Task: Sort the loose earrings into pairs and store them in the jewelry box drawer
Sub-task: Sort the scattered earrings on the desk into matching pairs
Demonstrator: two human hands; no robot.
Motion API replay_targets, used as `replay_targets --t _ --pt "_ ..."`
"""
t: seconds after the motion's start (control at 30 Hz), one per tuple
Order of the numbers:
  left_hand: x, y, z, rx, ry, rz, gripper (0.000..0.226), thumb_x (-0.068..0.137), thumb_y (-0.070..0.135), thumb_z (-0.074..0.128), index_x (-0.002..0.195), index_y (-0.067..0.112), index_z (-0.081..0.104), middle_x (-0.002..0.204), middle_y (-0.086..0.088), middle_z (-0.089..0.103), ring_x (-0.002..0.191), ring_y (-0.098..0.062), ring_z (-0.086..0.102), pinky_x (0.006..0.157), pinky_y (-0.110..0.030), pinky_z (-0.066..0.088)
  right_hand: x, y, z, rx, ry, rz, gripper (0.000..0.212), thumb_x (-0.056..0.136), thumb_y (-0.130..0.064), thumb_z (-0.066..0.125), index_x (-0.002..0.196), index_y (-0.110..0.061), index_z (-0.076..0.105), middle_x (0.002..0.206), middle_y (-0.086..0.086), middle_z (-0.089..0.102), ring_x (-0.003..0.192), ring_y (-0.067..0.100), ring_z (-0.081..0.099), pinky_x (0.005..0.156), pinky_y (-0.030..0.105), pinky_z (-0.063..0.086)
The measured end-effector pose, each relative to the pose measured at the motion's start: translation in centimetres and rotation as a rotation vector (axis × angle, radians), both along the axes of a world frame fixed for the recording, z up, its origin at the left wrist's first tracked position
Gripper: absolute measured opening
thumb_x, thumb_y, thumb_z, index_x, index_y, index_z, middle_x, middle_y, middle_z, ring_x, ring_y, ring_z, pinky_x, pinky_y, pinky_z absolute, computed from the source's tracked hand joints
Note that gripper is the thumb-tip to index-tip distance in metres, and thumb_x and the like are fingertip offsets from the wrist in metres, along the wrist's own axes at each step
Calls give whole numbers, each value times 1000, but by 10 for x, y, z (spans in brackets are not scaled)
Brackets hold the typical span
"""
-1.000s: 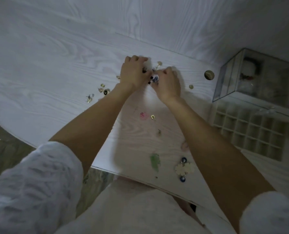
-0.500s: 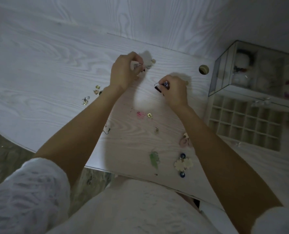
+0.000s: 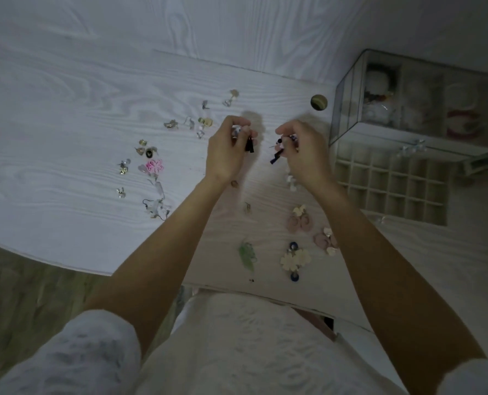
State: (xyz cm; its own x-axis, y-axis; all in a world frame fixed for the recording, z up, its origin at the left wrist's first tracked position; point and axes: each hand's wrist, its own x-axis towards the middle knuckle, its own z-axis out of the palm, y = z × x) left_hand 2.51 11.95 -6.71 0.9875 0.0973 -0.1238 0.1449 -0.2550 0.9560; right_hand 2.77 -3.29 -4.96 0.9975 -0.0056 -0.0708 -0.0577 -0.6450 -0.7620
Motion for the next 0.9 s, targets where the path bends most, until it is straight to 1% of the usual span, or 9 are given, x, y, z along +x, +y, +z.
replay_targets --t 0.1,0.13,0.2,0.3,0.47,0.57,0.67,0.77,0.9 --pt "1 -19 -9 72 66 0 18 97 14 42 104 11 58 97 -5 70 80 -6 60 72 -12 45 -2 -9 -6 -87 57 16 21 93 -4 47 110 -11 58 103 6 62 84 12 56 70 21 44" --pt "1 -23 -11 114 70 -17 19 97 13 42 104 12 60 96 -6 69 77 -7 58 69 -10 43 -2 -10 -9 -86 80 9 22 92 -6 48 111 -12 56 100 6 63 83 13 57 68 19 42" --pt "-3 -27 -11 179 59 -60 22 95 10 43 107 12 61 98 -6 69 81 -13 60 72 -16 43 -3 -12 -13 -85 97 -6 23 91 -8 51 114 -13 55 97 5 65 83 13 57 72 23 45" --pt "-7 -23 -7 264 29 -154 29 93 8 46 120 10 57 112 -7 67 102 -19 62 87 -28 47 -4 -15 -14 -92 86 -14 26 91 -9 51 116 -13 55 101 4 66 91 15 61 84 33 51" --pt "-4 -8 -7 564 -7 -309 52 83 4 53 134 8 44 132 -15 52 121 -31 45 98 -33 35 -4 -28 -10 -282 122 97 37 84 2 49 119 -9 57 125 13 53 114 26 48 93 34 42" --pt "2 -8 -9 629 32 -389 61 80 11 61 137 9 41 130 -17 46 118 -33 42 96 -34 36 -6 -25 -12 -355 193 134 45 80 1 55 123 -10 54 132 12 45 120 28 42 98 35 39" --pt "6 -15 -8 664 23 -425 52 82 16 64 131 11 50 123 -17 49 109 -31 49 90 -33 40 -6 -15 -16 -379 179 124 40 81 -2 59 120 -9 55 128 11 46 115 27 47 92 32 41" --pt "5 -19 -6 648 -5 -379 37 83 15 63 119 9 59 115 -17 54 100 -31 55 86 -34 44 -1 0 -16 -392 141 96 28 84 -8 60 112 -7 57 122 13 50 105 27 52 78 28 39" --pt "3 -15 -10 567 42 -250 31 82 15 64 113 12 63 109 -13 58 94 -26 61 82 -32 47 4 15 -16 -422 101 77 24 88 -17 57 111 -7 57 116 12 56 102 26 55 73 31 42"
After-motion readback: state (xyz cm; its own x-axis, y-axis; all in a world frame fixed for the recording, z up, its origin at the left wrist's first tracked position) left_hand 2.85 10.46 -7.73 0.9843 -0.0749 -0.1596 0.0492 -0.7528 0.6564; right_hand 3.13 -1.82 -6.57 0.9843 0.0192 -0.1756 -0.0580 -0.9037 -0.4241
